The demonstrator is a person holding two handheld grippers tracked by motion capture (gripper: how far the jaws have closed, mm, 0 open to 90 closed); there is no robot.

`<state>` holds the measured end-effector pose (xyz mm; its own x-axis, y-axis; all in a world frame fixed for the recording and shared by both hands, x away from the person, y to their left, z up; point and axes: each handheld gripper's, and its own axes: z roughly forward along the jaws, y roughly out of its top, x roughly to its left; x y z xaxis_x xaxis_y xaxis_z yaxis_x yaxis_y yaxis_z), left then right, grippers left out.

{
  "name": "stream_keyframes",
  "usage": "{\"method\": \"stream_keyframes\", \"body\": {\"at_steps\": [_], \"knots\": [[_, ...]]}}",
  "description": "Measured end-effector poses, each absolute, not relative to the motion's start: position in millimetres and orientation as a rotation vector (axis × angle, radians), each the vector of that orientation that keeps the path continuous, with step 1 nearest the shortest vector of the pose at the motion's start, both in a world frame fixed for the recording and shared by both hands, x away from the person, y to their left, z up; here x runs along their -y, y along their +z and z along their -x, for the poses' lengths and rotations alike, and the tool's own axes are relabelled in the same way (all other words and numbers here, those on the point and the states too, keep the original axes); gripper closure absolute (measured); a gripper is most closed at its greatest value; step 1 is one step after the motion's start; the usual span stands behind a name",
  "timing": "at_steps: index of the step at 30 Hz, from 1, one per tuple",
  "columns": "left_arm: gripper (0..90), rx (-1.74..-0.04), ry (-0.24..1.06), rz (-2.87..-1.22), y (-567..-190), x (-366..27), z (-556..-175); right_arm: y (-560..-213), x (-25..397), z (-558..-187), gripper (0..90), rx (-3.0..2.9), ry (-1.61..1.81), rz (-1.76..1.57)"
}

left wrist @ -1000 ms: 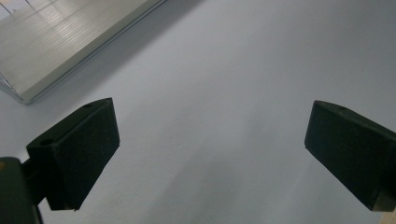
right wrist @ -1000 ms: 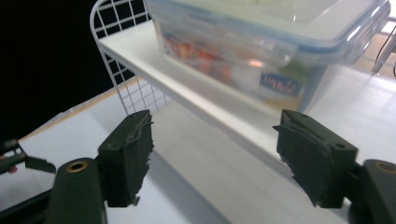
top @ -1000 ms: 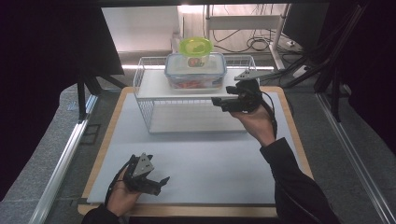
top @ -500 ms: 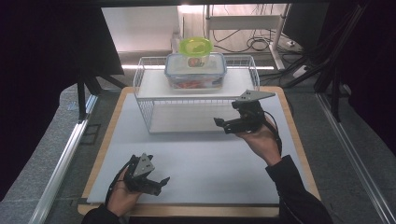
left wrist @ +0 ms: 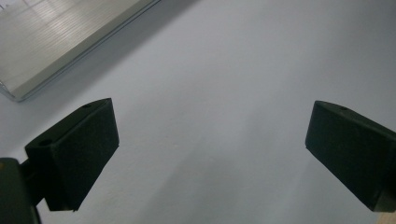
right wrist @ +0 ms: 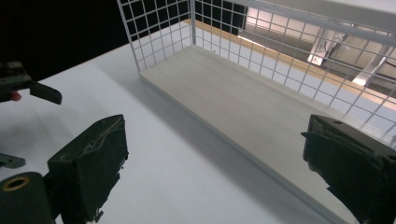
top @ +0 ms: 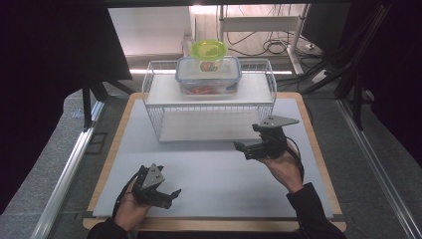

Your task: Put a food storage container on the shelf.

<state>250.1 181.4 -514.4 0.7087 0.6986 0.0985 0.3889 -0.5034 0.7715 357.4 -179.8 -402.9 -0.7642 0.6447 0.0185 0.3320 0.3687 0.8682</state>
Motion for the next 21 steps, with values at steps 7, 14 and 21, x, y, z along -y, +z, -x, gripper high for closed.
{"method": "stream_keyframes", "body": {"at_steps": [7,14,21], "knots": [[2.6,-0.825,0.516,-2.135,-514,-183,-250,-413,185,-348,2.0,-2.305,1.331,-0.854],[2.6,-0.816,0.543,-2.149,-516,-183,-250,-422,195,-338,0.0,-2.284,1.296,-0.875],[2.4,-0.814,0.558,-2.151,-516,-183,-249,-431,207,-328,0.0,-2.264,1.275,-0.89]]}}
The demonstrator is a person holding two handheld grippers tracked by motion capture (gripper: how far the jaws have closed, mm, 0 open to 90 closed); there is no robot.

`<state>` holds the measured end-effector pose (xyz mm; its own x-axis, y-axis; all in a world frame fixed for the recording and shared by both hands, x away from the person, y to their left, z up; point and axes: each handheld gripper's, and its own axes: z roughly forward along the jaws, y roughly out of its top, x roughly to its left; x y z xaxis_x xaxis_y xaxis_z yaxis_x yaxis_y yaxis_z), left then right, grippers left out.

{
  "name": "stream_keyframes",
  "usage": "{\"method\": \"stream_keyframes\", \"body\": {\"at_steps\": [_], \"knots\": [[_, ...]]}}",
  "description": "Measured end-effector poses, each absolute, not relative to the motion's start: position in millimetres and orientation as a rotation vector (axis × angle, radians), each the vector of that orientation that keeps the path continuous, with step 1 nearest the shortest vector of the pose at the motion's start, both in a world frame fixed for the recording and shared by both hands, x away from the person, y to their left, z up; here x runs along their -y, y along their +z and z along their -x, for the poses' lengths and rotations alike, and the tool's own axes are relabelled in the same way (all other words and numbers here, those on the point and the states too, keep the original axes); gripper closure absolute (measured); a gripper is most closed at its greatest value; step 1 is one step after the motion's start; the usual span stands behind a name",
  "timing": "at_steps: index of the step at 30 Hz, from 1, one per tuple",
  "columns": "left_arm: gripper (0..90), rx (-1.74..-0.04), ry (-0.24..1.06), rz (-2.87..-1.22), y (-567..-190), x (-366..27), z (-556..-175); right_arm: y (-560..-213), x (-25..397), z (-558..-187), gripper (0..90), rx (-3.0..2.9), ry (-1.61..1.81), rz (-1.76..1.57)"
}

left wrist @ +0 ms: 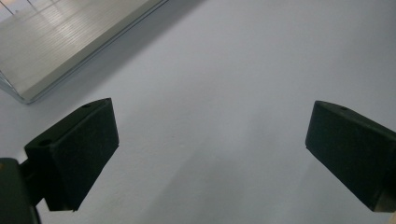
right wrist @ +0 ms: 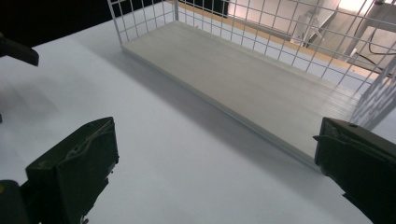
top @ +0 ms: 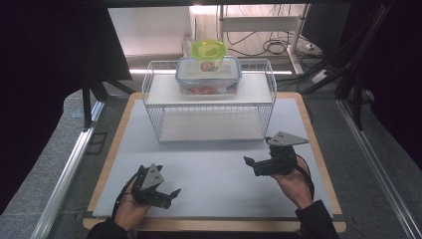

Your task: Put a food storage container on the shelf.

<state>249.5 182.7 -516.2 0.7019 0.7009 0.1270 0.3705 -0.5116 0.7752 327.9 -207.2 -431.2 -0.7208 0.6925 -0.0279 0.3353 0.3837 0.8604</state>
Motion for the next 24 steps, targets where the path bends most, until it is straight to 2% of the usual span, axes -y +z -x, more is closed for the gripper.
{"method": "stream_keyframes", "body": {"at_steps": [24], "knots": [[1.3,-0.788,0.54,-2.117,-516,-184,-249,-477,235,-309,0.0,-2.292,1.124,-0.927]]}}
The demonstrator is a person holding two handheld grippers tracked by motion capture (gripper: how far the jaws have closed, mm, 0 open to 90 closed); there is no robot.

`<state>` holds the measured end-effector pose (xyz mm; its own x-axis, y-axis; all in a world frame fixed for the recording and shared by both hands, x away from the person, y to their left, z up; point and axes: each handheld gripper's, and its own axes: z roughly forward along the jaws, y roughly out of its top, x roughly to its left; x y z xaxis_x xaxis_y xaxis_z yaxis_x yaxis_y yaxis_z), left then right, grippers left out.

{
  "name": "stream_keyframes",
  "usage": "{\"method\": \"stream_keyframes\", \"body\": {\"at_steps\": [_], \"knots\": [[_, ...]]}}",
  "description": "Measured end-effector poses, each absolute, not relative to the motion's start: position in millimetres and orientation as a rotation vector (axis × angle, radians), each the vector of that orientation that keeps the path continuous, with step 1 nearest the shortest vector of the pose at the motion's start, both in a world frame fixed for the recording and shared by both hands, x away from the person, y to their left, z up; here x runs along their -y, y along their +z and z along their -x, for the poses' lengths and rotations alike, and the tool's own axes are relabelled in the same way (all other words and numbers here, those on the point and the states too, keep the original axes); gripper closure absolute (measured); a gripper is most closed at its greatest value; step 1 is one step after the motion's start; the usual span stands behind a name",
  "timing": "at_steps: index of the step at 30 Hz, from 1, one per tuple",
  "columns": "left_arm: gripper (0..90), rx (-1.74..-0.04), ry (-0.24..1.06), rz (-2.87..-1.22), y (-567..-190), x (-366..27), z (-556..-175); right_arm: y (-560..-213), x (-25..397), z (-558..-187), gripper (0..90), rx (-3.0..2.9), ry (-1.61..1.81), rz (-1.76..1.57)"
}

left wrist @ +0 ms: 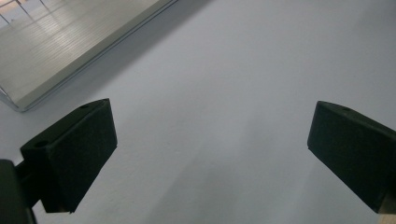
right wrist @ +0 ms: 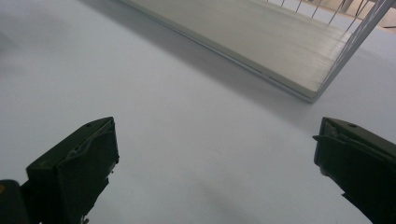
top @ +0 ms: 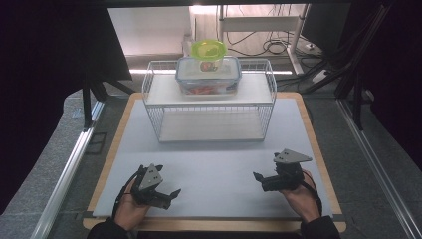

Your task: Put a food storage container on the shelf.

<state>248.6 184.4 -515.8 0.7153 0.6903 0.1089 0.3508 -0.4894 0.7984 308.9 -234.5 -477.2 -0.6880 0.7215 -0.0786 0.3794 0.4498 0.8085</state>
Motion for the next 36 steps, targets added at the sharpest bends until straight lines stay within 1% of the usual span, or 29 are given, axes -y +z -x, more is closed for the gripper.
{"method": "stream_keyframes", "body": {"at_steps": [10,19,36], "knots": [[0.9,-0.788,0.555,-2.126,-518,-184,-249,-491,235,-308,0.0,-2.332,1.098,-0.937],[0.5,-0.791,0.539,-2.121,-519,-184,-250,-507,231,-311,0.0,-2.385,1.083,-0.94],[0.5,-0.8,0.537,-2.126,-521,-184,-251,-515,230,-315,0.0,-2.42,1.047,-0.963]]}}
